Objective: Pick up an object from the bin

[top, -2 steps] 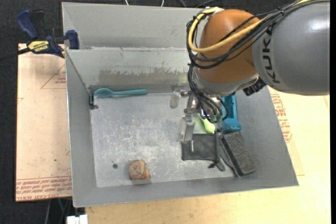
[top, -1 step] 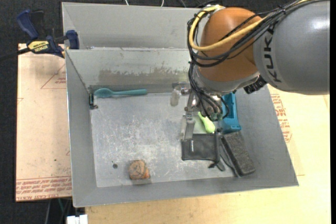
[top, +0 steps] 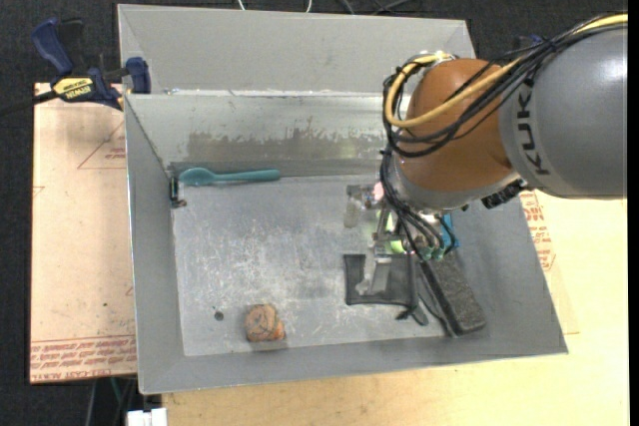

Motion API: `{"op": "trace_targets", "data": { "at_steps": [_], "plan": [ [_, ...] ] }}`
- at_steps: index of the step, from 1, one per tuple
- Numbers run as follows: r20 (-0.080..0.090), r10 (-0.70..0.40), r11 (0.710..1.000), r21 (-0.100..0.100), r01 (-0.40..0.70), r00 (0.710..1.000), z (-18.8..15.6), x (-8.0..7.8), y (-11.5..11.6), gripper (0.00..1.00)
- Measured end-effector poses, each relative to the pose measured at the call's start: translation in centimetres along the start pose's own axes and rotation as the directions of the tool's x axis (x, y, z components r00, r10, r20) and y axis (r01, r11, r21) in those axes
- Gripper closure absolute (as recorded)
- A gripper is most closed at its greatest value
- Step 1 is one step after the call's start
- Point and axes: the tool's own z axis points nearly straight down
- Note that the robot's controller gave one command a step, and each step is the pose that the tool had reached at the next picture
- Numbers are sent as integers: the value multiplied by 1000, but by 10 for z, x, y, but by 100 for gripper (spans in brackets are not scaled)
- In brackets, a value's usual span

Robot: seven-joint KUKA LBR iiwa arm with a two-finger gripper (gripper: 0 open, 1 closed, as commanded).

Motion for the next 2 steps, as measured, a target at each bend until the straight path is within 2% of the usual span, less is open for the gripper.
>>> {"op": "trace_targets", "data": {
  "at_steps": [1,2],
  "plan": [
    [5,92,996,-4,-92,996,77,-8,-41,0],
    [3,-15,1000,-1,15,1000,94,-13,-70,100]
  ]
}}
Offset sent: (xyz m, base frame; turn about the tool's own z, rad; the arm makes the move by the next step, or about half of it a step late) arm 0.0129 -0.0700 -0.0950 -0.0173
